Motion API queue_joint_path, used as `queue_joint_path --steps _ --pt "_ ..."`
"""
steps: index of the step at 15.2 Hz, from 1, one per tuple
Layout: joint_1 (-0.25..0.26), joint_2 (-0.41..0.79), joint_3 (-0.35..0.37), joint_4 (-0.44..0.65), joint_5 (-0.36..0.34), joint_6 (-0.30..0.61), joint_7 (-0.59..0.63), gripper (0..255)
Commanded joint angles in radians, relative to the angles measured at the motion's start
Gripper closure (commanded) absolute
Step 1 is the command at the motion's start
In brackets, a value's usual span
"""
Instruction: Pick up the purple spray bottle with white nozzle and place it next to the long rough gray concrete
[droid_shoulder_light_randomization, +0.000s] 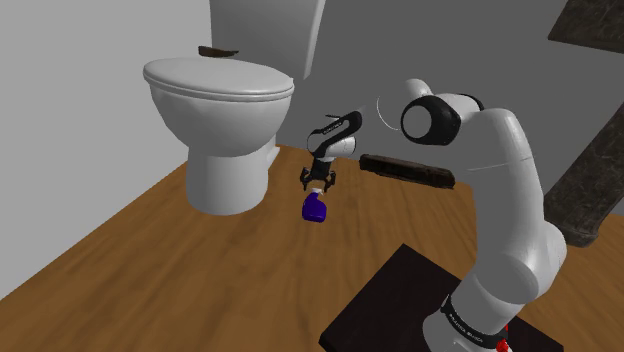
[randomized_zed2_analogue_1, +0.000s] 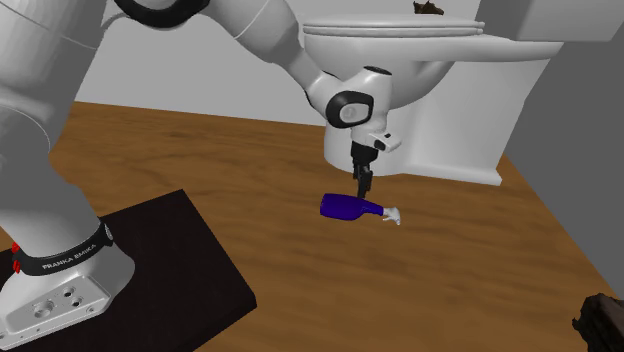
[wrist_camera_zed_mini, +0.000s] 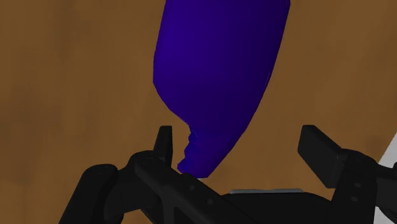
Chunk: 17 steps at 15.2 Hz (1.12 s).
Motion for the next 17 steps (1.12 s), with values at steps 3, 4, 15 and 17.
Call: queue_joint_path --steps 3,4,15,17 --pt "-0.030 0.154 -0.004 0.171 0.029 -0.011 0.038 0" --pt "-0.030 0.164 -0.003 0.174 0.030 -0.003 0.038 0" --pt "-0.032 0.233 0.004 0.201 0.036 0.039 0.035 0" --pt "-0.032 0.233 0.004 0.201 0.036 0.039 0.035 0"
